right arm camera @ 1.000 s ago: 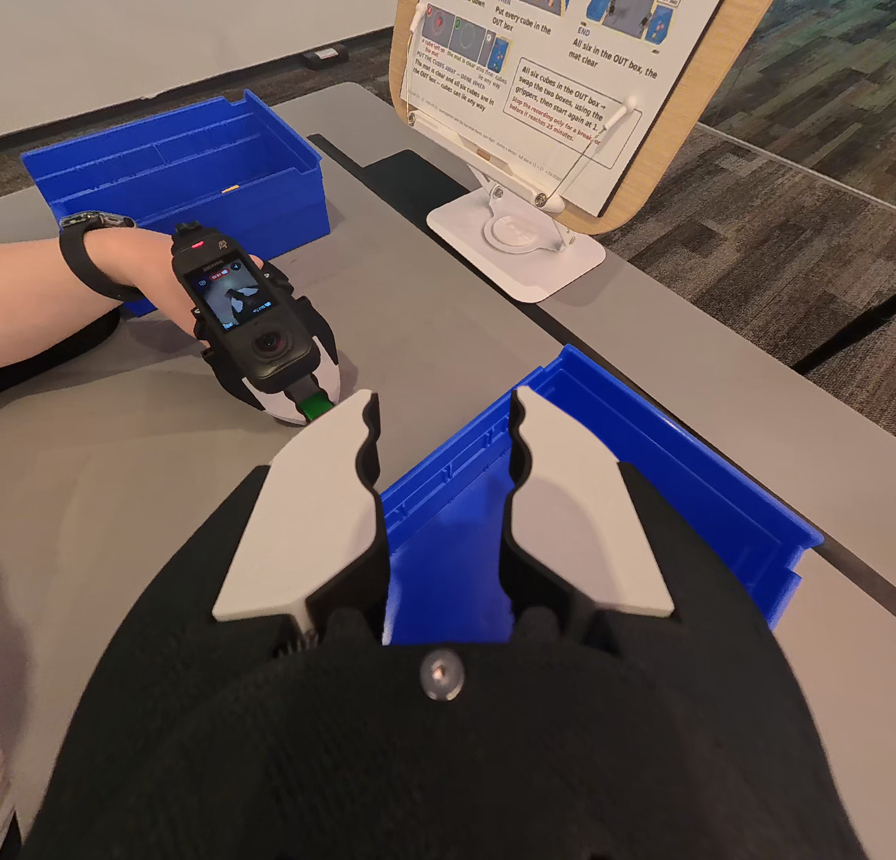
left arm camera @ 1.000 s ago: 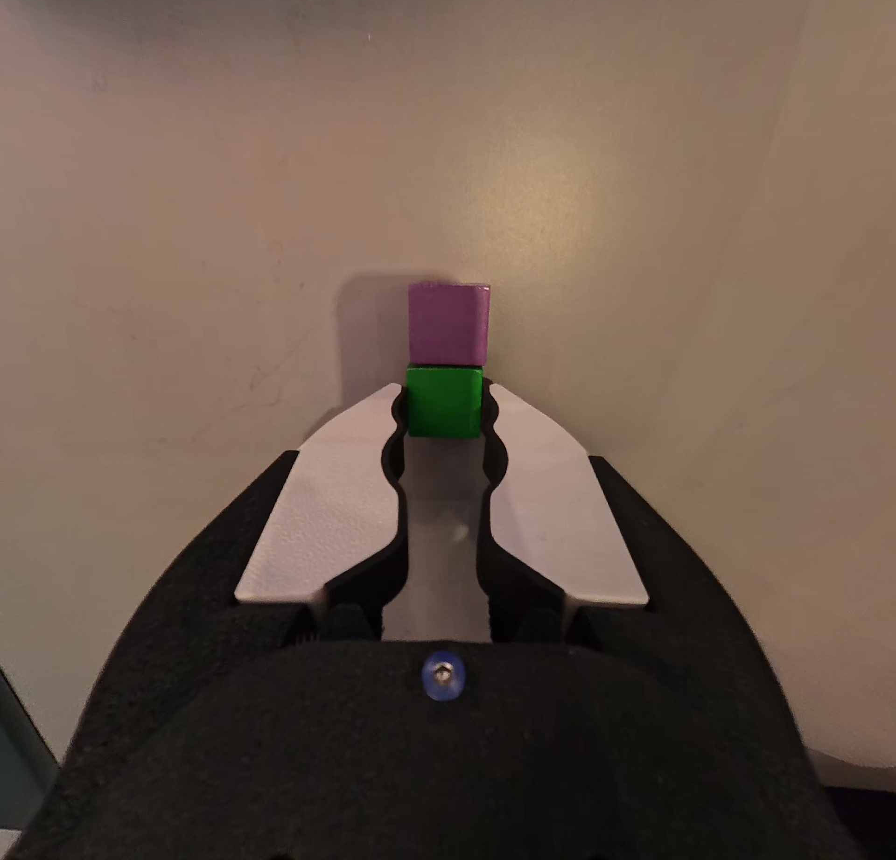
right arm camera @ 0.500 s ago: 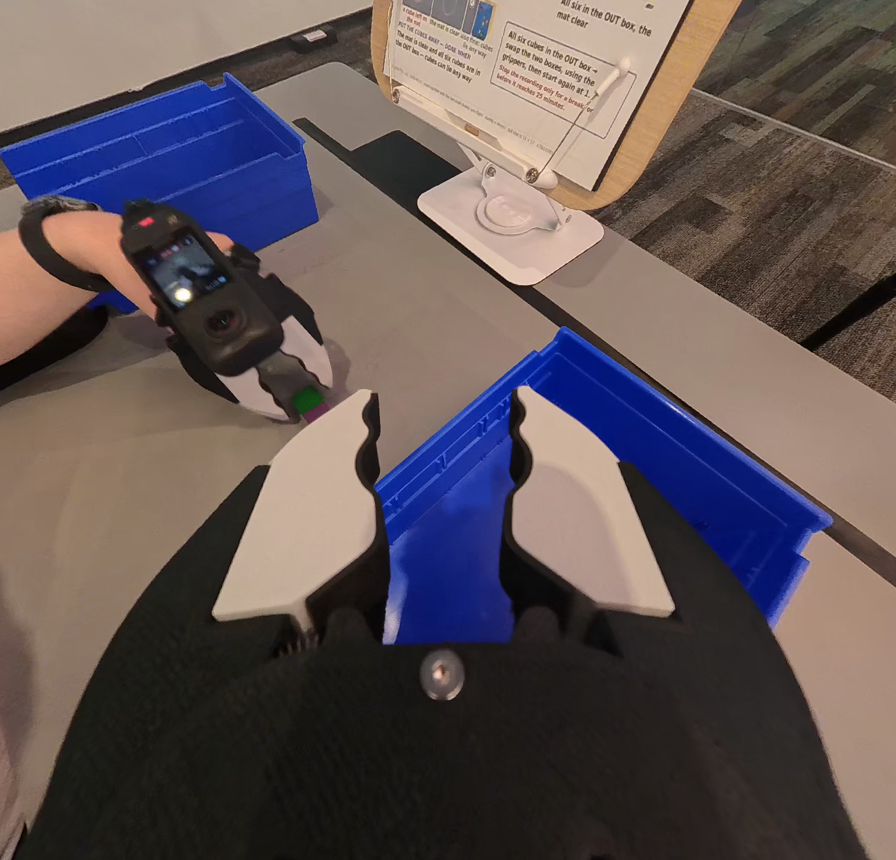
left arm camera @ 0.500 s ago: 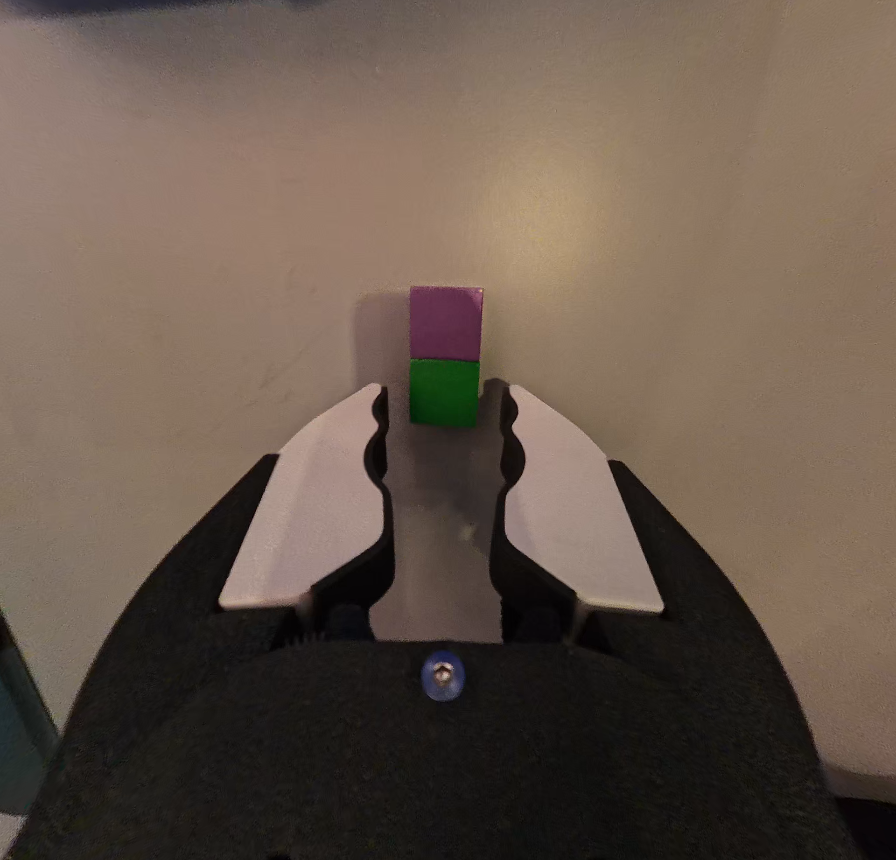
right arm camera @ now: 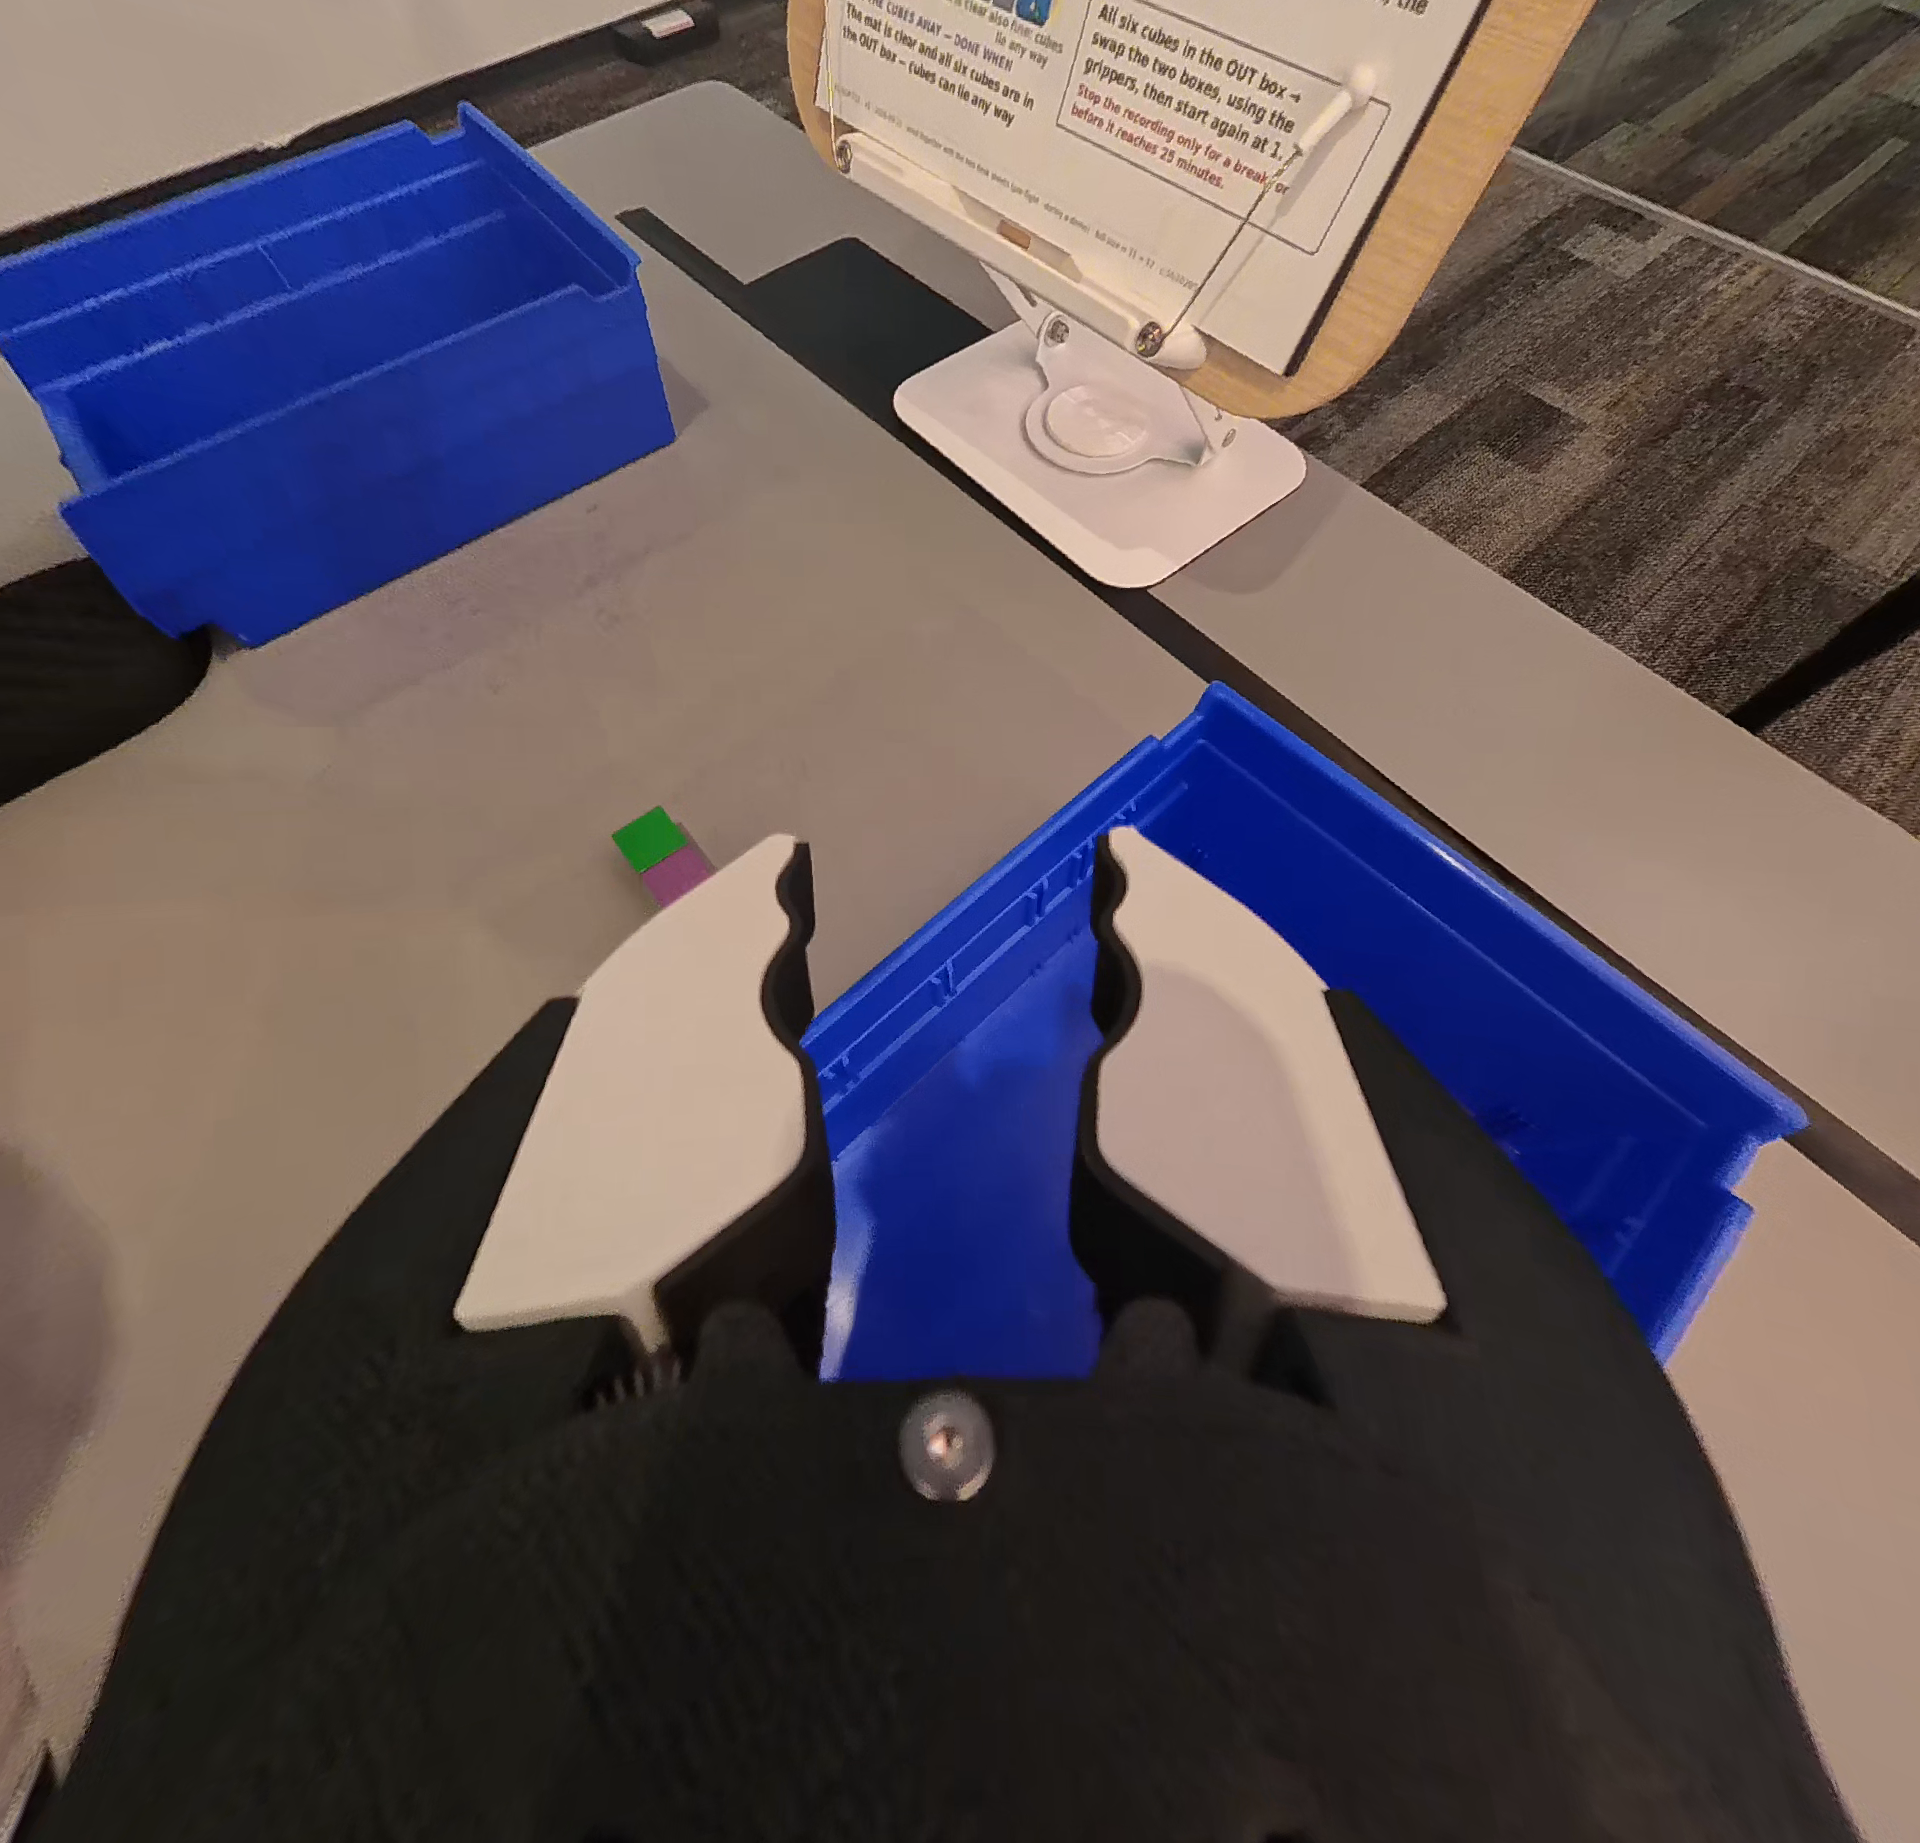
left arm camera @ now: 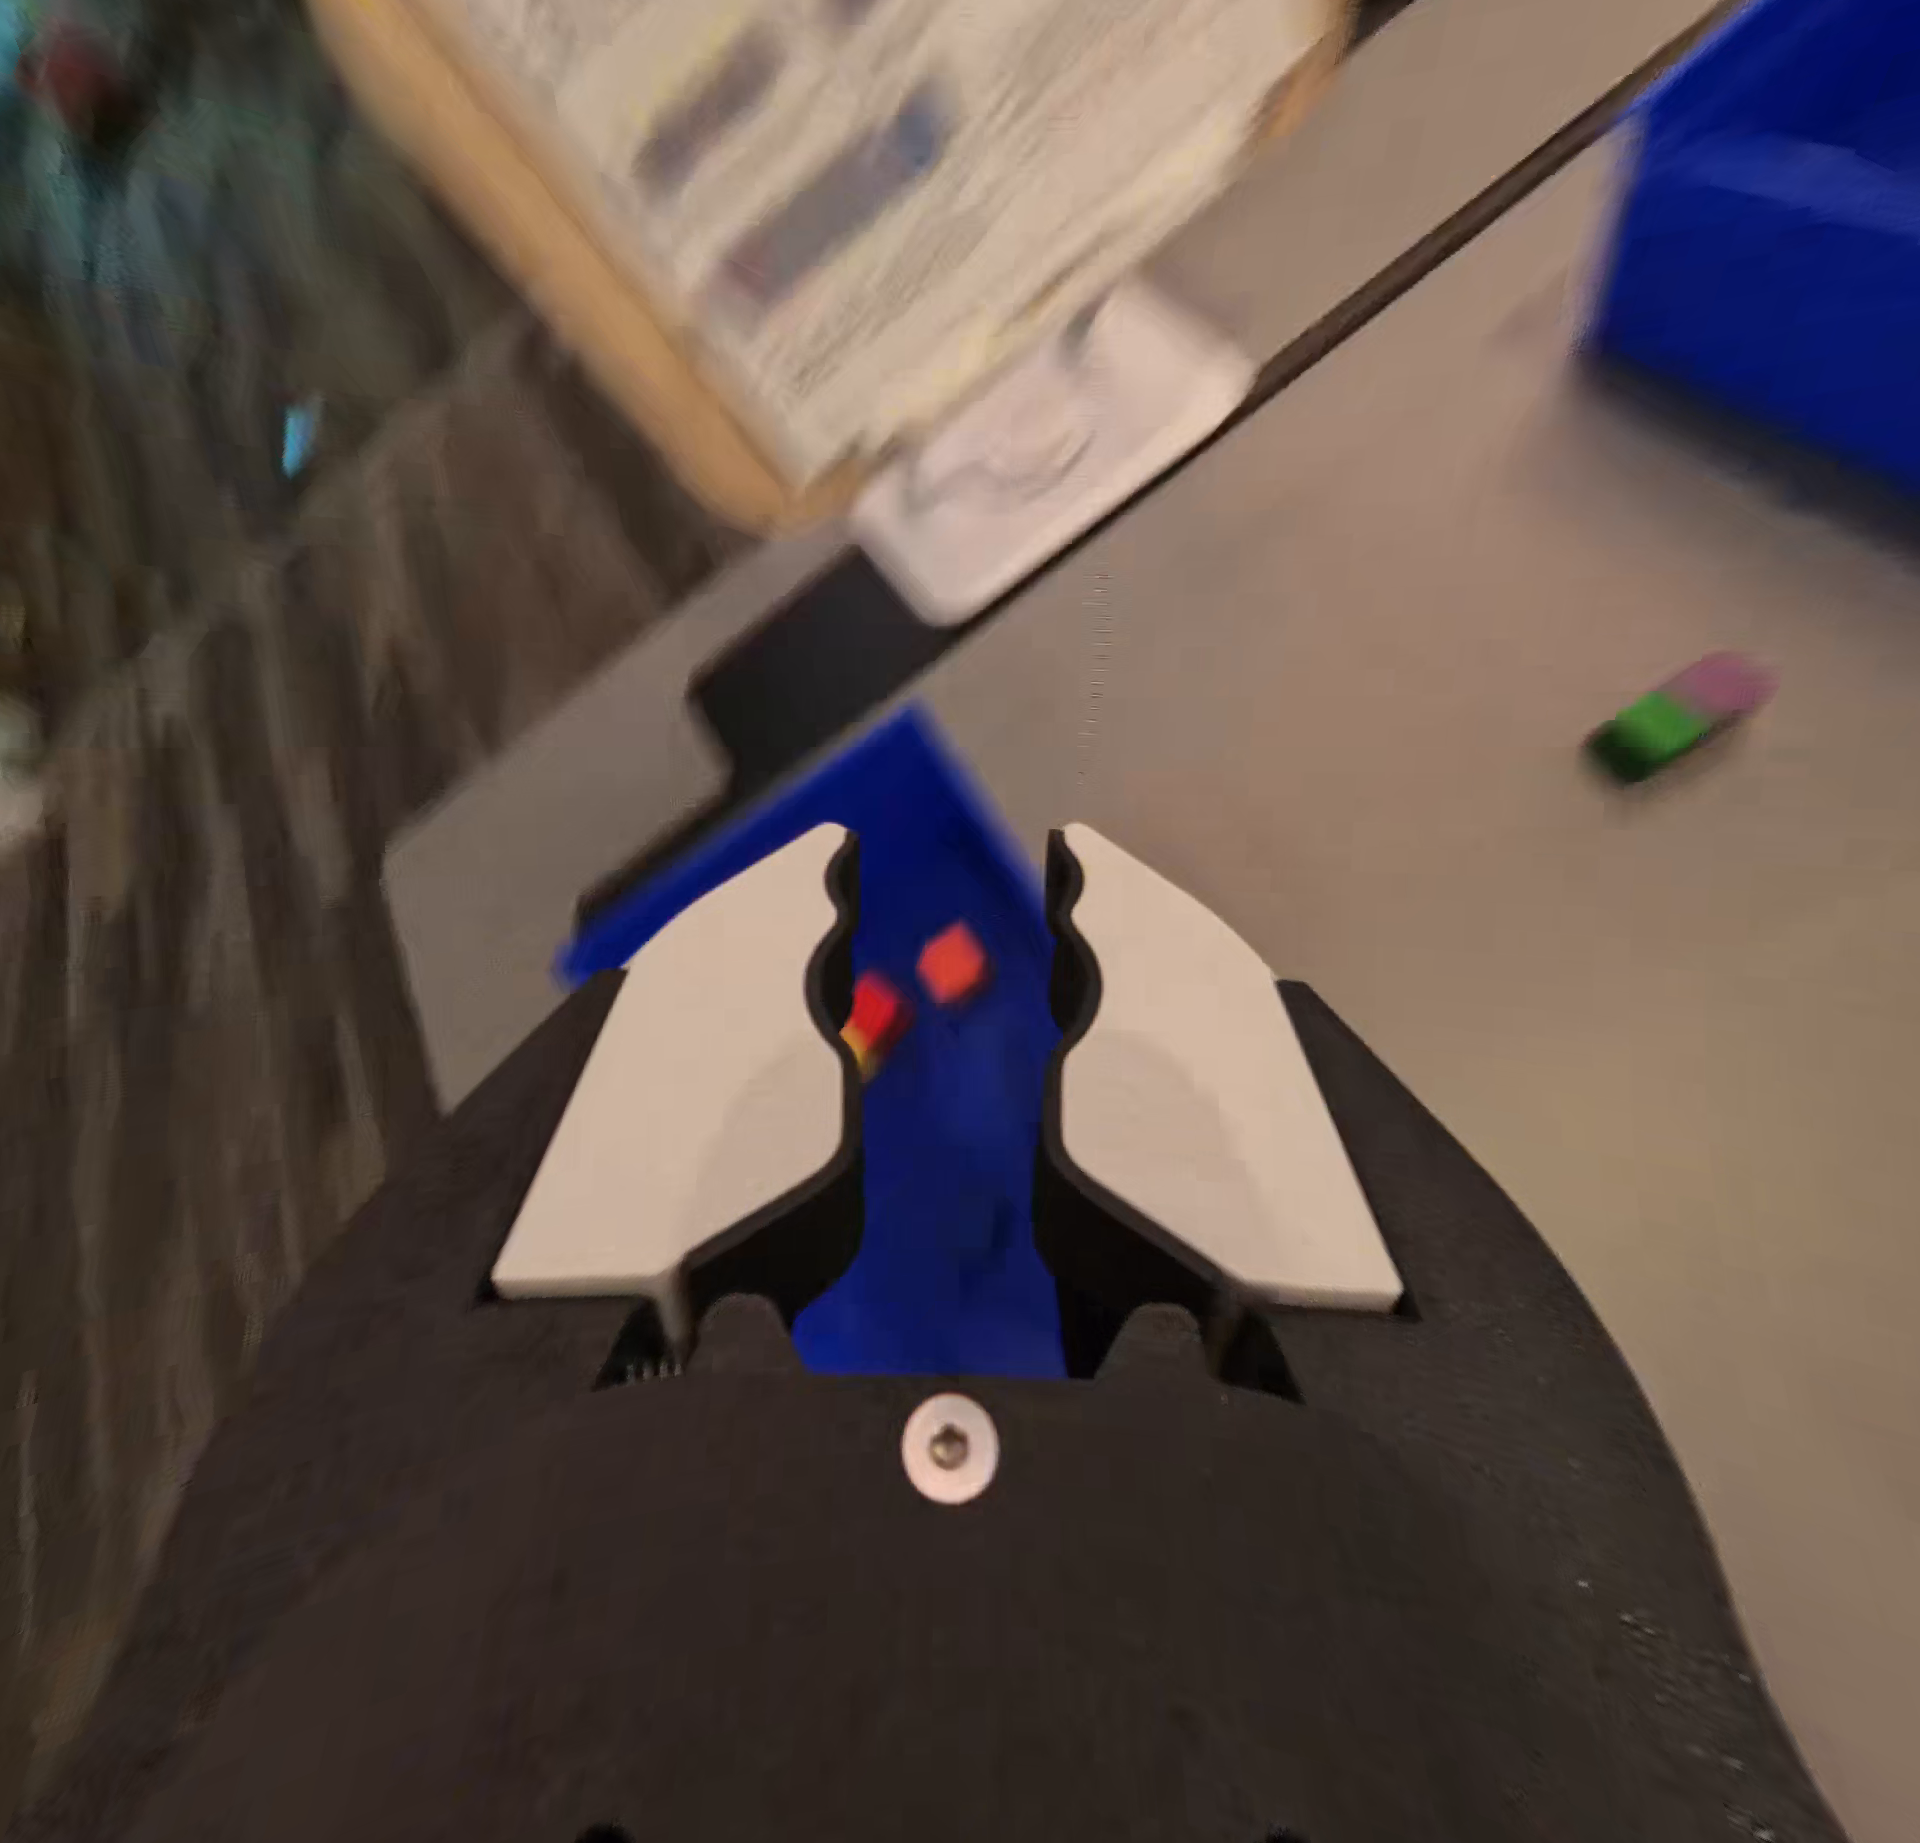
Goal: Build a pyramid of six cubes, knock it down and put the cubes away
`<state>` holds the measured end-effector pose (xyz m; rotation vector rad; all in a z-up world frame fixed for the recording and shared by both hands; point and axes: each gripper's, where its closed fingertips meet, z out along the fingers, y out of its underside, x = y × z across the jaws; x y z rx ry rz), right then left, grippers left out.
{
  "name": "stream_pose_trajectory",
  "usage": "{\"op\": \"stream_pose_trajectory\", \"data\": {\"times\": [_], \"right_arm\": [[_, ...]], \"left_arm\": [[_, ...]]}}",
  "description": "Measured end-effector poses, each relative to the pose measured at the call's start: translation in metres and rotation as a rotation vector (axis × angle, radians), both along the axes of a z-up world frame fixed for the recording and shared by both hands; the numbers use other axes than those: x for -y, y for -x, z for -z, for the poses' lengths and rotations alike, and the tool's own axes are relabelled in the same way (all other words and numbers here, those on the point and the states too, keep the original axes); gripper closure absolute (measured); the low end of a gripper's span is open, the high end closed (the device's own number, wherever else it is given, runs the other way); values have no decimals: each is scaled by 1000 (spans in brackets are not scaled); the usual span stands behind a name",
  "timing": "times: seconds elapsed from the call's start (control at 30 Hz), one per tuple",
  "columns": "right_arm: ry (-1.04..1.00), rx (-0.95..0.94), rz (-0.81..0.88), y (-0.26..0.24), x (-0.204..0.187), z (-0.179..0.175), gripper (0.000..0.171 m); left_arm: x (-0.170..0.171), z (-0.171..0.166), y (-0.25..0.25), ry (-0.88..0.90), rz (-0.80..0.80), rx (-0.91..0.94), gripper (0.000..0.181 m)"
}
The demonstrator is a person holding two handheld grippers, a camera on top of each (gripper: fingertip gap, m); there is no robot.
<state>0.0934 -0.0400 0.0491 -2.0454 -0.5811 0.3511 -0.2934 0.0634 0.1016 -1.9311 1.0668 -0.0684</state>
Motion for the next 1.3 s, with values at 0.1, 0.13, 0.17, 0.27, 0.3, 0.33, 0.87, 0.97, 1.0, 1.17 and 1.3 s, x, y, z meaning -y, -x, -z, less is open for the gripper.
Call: {"op": "stream_pose_trajectory", "data": {"times": [0.1, 0.13, 0.17, 0.27, 0.3, 0.33, 0.87, 0.97, 1.0, 1.17, 1.3], "right_arm": [[11, 20, 10, 0, -3, 4, 119], [16, 21, 11, 0, -4, 6, 119], [20, 18, 9, 0, -5, 7, 119], [42, 15, 1, 3, -7, 13, 119], [48, 18, 0, 3, -8, 15, 118], [52, 21, -2, 4, -8, 16, 118], [75, 51, -2, 1, -11, 26, 119], [83, 45, -6, 0, -10, 27, 119], [82, 49, -2, -2, -10, 27, 119], [62, 24, 10, -3, -13, 21, 120], [57, 5, -29, 7, -11, 18, 120]], "left_arm": [[-7, 64, 64, 235, -200, -74, 131], [-5, 85, 73, 296, -196, -74, 132], [-4, 105, 80, 341, -189, -67, 130], [1, 164, 95, 442, -109, -169, 128], [0, 182, 104, 438, -79, -265, 126], [-1, 197, 113, 430, -38, -368, 129], [-10, 243, 128, 555, 54, -585, 152], [-30, 200, 142, 439, -1, -652, 152], [-36, 177, 140, 399, -15, -628, 152], [-21, 49, 45, 168, 135, -303, 152], [59, 52, -71, 190, 567, -228, 153]]}}
